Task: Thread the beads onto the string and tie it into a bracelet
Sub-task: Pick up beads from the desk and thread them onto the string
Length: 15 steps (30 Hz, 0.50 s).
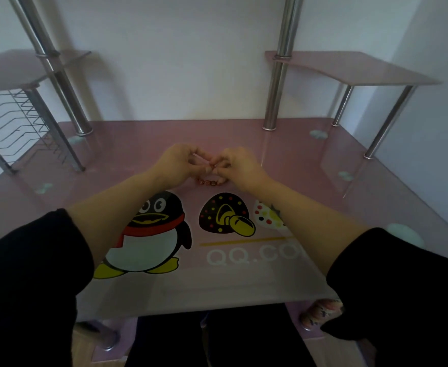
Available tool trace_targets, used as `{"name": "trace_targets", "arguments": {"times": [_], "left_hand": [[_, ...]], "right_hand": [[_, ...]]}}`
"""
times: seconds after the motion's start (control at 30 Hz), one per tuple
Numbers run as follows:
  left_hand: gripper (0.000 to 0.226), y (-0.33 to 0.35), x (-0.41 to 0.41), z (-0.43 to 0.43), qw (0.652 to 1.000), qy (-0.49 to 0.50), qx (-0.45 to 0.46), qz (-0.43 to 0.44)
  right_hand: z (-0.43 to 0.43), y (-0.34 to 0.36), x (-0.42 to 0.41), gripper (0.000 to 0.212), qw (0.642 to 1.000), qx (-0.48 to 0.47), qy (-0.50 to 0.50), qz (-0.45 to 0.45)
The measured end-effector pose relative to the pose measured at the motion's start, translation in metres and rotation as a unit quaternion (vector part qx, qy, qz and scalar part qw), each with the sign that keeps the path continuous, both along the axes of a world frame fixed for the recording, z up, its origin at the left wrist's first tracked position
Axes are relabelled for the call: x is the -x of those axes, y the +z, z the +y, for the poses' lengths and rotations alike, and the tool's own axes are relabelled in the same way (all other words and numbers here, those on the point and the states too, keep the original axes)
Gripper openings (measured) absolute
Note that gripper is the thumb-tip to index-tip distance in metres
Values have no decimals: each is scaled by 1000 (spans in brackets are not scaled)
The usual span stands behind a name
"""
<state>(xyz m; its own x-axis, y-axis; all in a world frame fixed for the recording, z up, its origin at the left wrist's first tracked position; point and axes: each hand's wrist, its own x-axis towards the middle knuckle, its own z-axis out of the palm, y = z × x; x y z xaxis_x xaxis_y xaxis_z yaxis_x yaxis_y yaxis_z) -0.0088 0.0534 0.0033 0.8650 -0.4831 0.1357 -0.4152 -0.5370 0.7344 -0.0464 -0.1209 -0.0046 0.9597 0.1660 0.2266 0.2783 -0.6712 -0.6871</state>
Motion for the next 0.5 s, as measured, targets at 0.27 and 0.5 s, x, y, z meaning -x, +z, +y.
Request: {"name": "trace_targets", "arguments": {"times": [0.27,0.5], "left_hand": [[15,0,-2,-7,999,36,-8,-25],[12,12,-1,-20,998,23,1,-53]], "right_hand": [[-4,0,-1,14,998,47,-26,-26],[-16,0,1,35,998,21,-56,-15]]}}
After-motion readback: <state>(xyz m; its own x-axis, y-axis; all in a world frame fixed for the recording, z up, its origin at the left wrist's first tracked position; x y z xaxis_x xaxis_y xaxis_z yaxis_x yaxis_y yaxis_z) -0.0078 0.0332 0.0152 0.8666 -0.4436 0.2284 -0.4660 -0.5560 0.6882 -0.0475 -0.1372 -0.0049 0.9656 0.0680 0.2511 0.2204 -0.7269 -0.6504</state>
